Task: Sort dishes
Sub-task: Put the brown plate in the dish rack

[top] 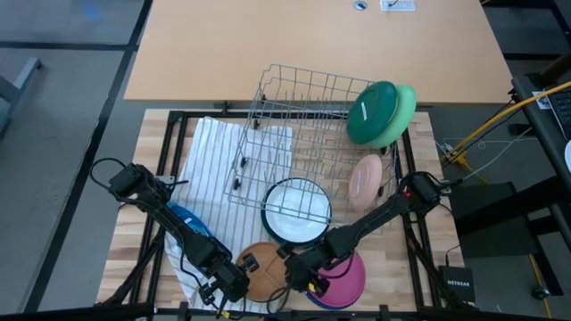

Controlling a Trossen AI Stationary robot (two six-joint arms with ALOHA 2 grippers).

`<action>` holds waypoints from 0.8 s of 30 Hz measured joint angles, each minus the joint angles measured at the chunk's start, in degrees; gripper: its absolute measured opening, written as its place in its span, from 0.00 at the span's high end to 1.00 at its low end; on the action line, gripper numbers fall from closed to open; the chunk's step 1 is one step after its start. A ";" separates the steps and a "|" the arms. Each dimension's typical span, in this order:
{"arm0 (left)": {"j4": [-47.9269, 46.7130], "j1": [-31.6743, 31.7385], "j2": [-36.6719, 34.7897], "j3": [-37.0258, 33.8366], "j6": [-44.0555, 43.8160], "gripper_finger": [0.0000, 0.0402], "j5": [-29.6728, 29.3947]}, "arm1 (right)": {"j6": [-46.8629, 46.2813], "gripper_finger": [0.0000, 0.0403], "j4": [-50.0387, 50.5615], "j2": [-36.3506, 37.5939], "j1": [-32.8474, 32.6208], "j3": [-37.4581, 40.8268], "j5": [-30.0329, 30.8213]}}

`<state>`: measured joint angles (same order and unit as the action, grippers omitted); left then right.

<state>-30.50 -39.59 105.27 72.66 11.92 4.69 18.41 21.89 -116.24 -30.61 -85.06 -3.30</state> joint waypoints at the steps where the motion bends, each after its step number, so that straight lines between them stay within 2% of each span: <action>1: 0.02 0.00 0.00 0.00 0.00 0.99 -0.02 | 0.00 0.64 0.64 -0.01 0.00 -0.12 -0.07; 9: 0.00 0.00 -0.02 0.02 0.46 0.98 -0.11 | 0.00 0.68 1.70 -0.01 0.04 -0.23 -0.79; 22: -0.22 0.00 -0.02 0.02 0.46 0.97 -0.04 | 0.02 0.97 1.70 0.02 0.72 -0.21 -0.33; 24: -0.27 -0.02 -0.02 0.02 0.41 0.97 -0.04 | -0.02 0.99 1.68 0.04 0.72 -0.21 -0.31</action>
<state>-30.78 -39.62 105.25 72.69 12.33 4.64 18.39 23.57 -116.20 -29.89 -85.27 -3.62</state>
